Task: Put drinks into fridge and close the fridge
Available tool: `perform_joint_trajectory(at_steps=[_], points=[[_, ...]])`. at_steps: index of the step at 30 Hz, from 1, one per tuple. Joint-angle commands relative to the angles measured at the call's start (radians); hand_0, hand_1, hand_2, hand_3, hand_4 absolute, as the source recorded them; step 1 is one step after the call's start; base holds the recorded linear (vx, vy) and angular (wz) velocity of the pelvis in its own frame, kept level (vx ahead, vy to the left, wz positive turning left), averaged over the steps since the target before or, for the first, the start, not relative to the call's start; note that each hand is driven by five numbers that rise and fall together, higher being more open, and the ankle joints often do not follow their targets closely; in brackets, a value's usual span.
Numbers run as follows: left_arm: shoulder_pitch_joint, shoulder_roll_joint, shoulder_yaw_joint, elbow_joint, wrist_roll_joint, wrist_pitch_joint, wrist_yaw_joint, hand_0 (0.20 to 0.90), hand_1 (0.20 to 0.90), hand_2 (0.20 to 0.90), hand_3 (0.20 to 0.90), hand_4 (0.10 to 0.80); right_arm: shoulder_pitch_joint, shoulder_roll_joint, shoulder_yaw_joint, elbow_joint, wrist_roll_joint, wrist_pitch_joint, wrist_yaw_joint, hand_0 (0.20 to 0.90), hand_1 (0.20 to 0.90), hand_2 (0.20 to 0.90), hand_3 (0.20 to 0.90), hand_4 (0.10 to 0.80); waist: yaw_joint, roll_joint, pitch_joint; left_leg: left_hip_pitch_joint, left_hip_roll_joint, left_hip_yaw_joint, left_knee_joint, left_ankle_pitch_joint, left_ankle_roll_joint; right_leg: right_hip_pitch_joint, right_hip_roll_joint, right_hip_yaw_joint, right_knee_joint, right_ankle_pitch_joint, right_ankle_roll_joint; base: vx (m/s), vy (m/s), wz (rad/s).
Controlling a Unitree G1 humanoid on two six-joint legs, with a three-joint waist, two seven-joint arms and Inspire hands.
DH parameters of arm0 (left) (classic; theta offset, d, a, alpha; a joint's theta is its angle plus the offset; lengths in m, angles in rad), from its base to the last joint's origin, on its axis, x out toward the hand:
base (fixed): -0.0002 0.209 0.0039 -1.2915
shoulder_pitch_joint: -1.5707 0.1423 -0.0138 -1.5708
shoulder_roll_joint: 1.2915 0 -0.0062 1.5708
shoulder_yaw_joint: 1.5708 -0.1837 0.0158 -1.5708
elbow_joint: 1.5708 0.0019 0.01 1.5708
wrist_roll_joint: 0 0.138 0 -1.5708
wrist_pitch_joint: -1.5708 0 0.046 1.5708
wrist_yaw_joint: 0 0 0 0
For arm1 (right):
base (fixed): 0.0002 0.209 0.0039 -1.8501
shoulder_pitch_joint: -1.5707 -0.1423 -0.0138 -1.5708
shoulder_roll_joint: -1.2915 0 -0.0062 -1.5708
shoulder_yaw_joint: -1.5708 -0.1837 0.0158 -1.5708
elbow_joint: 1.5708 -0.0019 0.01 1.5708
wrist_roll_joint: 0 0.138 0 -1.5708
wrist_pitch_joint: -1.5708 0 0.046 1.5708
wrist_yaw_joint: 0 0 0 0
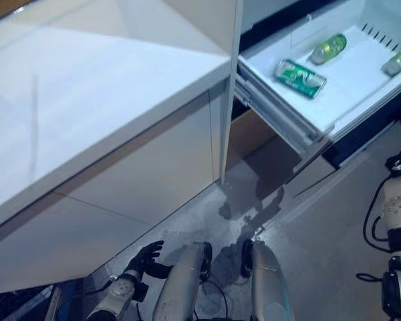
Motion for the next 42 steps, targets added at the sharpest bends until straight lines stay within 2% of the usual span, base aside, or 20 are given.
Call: perform_joint_trajectory(at_steps=[1,7,11,22,28,36,39,40,42], points=[[0.036,0.026,0.032,-0.081,-0.039,-0.05,0.015,0.9,0.9,0.9,0.9,0.8,-0.113,-0.067,0.116,-0.043,-0.077,-0.055,0.17,0.9,0.9,0.9,0.9,0.8,0.069,-0.002,-0.033,0.039,-0.025,-0.022,0.014,-0.104,0.051,0.042,0.041,-0.047,0.051,-0.083,-0.076,-0.03,0.076,-0.03],[0.048,0.018,0.034,-0.116,-0.034,-0.064,0.033,0.9,0.9,0.9,0.9,0.8,-0.185,-0.066,0.179,-0.089,-0.121,-0.052,0.231,0.9,0.9,0.9,0.9,0.8,0.088,0.003,-0.027,0.005,-0.031,-0.029,0.022,-0.089,0.045,0.005,0.043,-0.052,0.077,-0.085,-0.079,-0.011,0.037,-0.05],[0.049,0.016,0.013,-0.115,-0.041,-0.072,0.031,0.9,0.9,0.9,0.9,0.8,-0.278,-0.076,0.234,-0.044,-0.128,-0.018,0.248,0.9,0.9,0.9,0.9,0.8,0.116,0.007,-0.029,-0.001,-0.038,-0.046,0.005,-0.069,0.037,0.0,0.033,-0.064,0.084,-0.083,-0.075,0.017,0.054,-0.01],[0.046,0.027,-0.009,-0.116,-0.068,-0.083,0.031,0.9,0.9,0.9,0.9,0.8,-0.448,-0.082,0.326,0.13,-0.179,-0.028,0.197,0.9,0.9,0.9,0.9,0.8,0.192,0.025,-0.023,0.013,-0.06,-0.098,-0.057,-0.019,0.03,0.029,-0.009,-0.11,0.076,-0.078,-0.064,-0.004,0.035,0.17],[0.073,0.038,-0.002,-0.077,-0.039,-0.102,0.023,0.9,0.9,0.9,0.9,0.8,-0.511,-0.096,0.36,0.246,-0.207,-0.036,0.17,0.9,0.9,0.9,0.9,0.8,0.243,0.029,-0.038,0.073,-0.07,-0.142,-0.127,-0.001,0.025,0.113,-0.043,-0.145,0.019,-0.072,-0.052,0.037,-0.001,0.31],[0.081,0.052,0.004,-0.025,0.001,-0.126,0.007,0.9,0.9,0.9,0.9,0.8,-0.511,-0.106,0.347,0.306,-0.191,-0.038,0.18,0.9,0.9,0.9,0.9,0.8,0.265,0.006,-0.063,0.145,-0.061,-0.163,-0.182,-0.007,0.022,0.212,-0.05,-0.162,-0.069,-0.056,-0.037,0.032,-0.055,0.23],[0.082,0.059,0.012,-0.019,0.018,-0.136,-0.001,0.9,0.9,0.9,0.9,0.8,-0.471,-0.106,0.322,0.285,-0.152,-0.035,0.197,0.9,0.9,0.9,0.9,0.8,0.258,-0.016,-0.084,0.184,-0.048,-0.166,-0.212,-0.012,0.021,0.264,-0.036,-0.161,-0.133,-0.038,-0.03,-0.011,-0.122,0.14],[0.081,0.061,0.012,-0.016,0.03,-0.138,-0.003,0.9,0.9,0.9,0.9,0.8,-0.447,-0.102,0.308,0.271,-0.123,-0.041,0.209,0.9,0.9,0.9,0.9,0.8,0.253,-0.022,-0.093,0.194,-0.039,-0.16,-0.243,0.021,0.021,0.281,-0.031,-0.175,-0.178,-0.002,-0.036,-0.092,-0.131,0.05],[0.079,0.064,0.012,-0.009,0.038,-0.143,-0.003,0.9,0.9,0.9,0.9,0.8,-0.41,-0.092,0.29,0.249,-0.084,-0.058,0.23,0.9,0.9,0.9,0.9,0.8,0.24,-0.035,-0.111,0.229,-0.027,-0.157,-0.284,0.025,0.017,0.315,-0.014,-0.169,-0.234,0.012,-0.029,-0.053,-0.137,-0.06]])
